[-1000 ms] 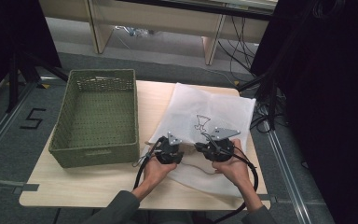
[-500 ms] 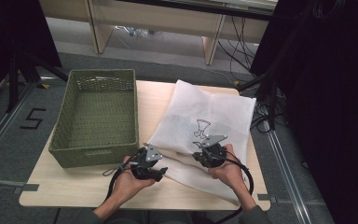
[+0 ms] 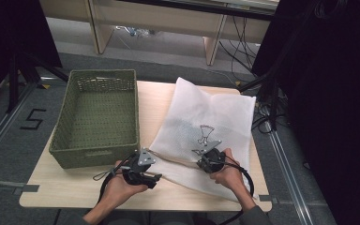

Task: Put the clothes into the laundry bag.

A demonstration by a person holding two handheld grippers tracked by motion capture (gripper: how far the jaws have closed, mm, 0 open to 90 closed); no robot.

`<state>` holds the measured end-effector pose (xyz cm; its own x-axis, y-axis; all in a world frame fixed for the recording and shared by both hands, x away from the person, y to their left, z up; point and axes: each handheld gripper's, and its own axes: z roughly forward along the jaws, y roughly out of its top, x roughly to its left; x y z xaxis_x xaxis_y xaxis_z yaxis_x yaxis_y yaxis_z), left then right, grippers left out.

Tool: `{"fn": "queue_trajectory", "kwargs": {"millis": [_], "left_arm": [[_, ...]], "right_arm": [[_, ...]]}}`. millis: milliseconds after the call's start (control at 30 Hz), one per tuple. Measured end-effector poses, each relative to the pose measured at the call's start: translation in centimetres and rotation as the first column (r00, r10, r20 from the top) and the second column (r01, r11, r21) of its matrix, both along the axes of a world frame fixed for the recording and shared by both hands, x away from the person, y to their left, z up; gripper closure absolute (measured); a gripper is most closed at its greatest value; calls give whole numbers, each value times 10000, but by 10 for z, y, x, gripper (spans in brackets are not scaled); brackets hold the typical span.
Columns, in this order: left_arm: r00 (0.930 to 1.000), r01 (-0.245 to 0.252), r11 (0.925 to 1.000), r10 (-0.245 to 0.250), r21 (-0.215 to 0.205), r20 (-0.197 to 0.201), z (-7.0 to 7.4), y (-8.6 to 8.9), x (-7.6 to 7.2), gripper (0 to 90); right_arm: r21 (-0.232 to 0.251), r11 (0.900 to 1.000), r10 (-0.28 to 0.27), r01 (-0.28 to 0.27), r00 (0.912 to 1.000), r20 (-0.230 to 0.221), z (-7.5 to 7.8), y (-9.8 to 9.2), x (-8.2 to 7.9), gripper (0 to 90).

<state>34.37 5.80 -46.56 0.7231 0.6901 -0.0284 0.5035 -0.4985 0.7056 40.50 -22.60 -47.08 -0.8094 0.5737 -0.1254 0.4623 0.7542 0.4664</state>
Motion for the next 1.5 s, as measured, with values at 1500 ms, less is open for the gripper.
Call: {"fn": "queue_trajectory", "kwargs": {"millis": [1500], "left_arm": [[9941,-337,9991,363,273,-1027,-20,14,6,284]], "right_arm": [[-757,9969,187,-197,9997,-138,0,-6,-9,896]]}}
